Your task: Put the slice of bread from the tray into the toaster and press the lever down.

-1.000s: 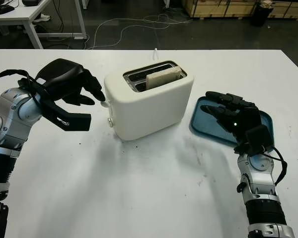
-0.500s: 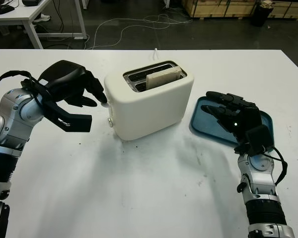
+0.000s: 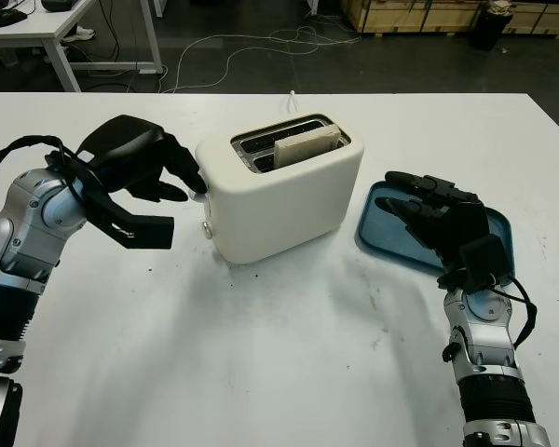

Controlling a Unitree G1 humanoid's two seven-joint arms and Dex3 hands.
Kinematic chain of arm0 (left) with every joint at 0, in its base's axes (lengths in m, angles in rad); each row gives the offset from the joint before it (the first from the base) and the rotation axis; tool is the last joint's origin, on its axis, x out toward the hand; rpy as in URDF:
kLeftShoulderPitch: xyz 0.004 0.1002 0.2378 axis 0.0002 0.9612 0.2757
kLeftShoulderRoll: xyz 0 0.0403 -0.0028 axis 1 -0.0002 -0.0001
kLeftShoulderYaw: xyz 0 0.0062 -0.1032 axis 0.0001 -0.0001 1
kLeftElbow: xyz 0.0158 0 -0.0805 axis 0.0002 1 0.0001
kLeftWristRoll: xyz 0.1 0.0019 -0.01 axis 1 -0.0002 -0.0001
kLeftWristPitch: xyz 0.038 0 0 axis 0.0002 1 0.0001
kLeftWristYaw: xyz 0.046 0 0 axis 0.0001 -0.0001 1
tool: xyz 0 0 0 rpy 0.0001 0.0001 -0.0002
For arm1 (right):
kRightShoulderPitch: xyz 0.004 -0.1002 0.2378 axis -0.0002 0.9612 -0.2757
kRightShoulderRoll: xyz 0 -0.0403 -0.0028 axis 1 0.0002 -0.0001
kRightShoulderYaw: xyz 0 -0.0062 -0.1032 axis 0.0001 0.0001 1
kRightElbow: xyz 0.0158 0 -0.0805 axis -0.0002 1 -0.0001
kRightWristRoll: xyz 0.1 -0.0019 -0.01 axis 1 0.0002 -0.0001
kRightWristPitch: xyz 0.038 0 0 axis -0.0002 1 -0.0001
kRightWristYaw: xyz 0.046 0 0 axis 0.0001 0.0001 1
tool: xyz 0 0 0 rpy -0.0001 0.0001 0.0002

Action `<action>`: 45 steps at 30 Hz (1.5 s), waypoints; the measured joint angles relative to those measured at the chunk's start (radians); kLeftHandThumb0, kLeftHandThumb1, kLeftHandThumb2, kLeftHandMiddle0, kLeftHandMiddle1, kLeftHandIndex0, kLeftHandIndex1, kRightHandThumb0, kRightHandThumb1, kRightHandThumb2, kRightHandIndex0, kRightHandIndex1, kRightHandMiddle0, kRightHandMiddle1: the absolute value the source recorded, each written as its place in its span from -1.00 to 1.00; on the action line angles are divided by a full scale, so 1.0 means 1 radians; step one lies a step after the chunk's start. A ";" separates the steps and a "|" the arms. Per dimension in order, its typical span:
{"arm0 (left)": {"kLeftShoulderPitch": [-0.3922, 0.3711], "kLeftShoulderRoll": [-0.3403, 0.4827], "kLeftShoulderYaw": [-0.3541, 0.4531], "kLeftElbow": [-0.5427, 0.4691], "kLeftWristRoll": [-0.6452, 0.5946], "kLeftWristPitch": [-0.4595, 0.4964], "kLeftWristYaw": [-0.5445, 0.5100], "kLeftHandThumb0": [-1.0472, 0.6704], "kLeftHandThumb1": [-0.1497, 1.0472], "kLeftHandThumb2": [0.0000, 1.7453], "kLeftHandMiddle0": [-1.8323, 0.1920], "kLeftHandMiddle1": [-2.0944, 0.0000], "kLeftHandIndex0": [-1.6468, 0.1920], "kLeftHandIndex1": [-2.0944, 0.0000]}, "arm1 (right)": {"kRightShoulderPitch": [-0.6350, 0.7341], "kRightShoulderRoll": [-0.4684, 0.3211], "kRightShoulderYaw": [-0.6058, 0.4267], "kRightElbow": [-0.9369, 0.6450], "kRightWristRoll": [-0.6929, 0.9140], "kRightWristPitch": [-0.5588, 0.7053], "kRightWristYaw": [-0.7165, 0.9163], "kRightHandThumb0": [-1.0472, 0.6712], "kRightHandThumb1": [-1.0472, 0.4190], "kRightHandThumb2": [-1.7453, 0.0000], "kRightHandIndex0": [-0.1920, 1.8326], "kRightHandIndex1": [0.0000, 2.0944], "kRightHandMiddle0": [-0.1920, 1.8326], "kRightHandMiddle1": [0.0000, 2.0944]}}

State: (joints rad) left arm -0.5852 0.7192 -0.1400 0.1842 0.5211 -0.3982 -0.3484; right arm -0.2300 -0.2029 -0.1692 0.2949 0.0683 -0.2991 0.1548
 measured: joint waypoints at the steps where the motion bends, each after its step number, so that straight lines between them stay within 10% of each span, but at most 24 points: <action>1: -0.002 0.000 -0.001 0.000 0.000 0.000 0.000 -0.06 0.49 -1.00 -0.19 -0.31 -0.67 1.00 | 0.000 0.000 0.000 0.000 0.000 0.000 0.000 -0.34 -0.79 1.00 0.32 -0.99 0.22 -1.00; 45: -0.015 0.000 -0.012 0.047 0.009 -0.018 0.004 -0.05 0.50 -1.00 -0.21 -0.27 -0.68 0.99 | 0.005 0.001 0.000 0.000 0.001 0.000 0.017 -0.34 -0.80 1.00 0.32 -1.00 0.22 -1.00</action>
State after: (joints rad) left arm -0.6004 0.7194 -0.1521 0.2316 0.5302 -0.4158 -0.3443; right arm -0.2254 -0.2023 -0.1694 0.2945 0.0693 -0.2992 0.1720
